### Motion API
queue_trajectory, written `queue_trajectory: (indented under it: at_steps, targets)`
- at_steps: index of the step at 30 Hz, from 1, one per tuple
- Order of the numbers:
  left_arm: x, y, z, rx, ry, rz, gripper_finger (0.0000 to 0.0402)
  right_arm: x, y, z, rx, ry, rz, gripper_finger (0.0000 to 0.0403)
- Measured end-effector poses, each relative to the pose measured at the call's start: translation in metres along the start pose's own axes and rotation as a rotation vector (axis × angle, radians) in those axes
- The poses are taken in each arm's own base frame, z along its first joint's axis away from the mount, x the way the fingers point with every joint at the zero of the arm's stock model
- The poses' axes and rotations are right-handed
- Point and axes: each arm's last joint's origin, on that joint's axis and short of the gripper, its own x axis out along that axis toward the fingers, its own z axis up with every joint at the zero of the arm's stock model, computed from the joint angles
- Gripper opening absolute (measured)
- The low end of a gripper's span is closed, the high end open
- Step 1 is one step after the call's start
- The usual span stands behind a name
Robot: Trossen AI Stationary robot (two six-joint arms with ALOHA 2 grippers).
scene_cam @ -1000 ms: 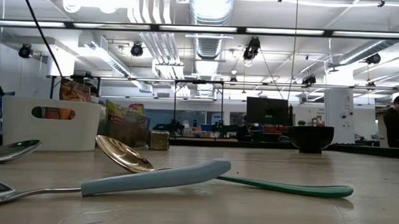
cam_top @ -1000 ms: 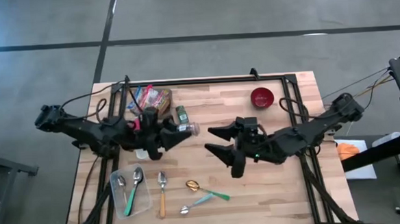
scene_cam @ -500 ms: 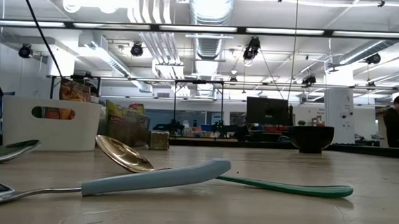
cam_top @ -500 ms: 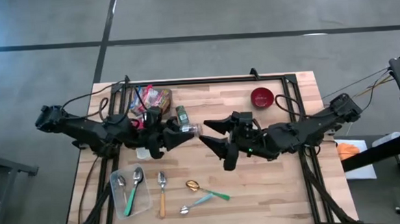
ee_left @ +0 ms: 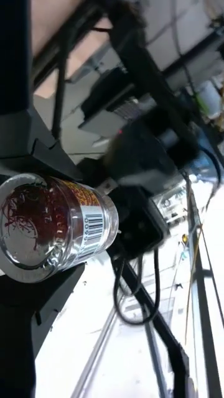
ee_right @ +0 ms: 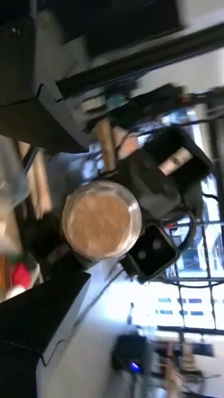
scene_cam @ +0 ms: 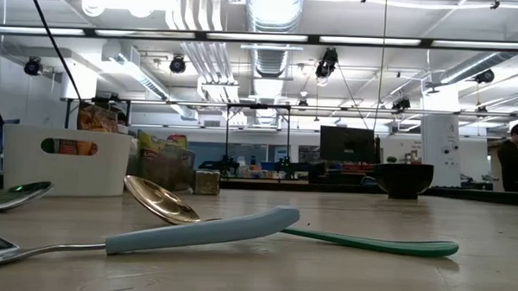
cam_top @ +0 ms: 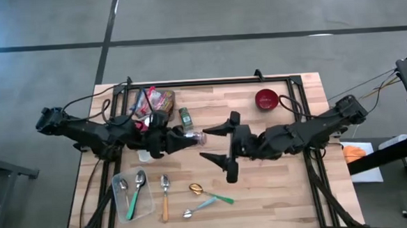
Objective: Pick & Place Food Item
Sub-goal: Put the brown seasoning bottle into the white bin
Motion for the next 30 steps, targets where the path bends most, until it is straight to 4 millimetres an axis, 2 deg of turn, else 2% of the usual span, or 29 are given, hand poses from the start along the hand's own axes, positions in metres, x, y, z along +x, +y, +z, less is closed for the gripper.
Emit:
queue_trajectory:
  at_steps: [7,24,27,30]
  targets:
    - [0.000,0.006,-0.002,-0.087,0.035,0.051,0.0177,-0.003,0.001,0.007,-0.169,0.062,-0.002,0.0321]
    - [0.001,0.012,0.002,-0.154,0.038,0.083,0.0177,-0.002,-0.001,0.007,-0.197,0.077,-0.009,0.0319]
    - [0.002,0.013,0.002,-0.173,0.039,0.085,0.0177,-0.001,-0.003,0.007,-0.201,0.077,-0.014,0.0296]
    - [0.002,0.013,0.003,-0.178,0.035,0.082,0.0177,-0.001,-0.003,0.007,-0.208,0.077,-0.012,0.0255]
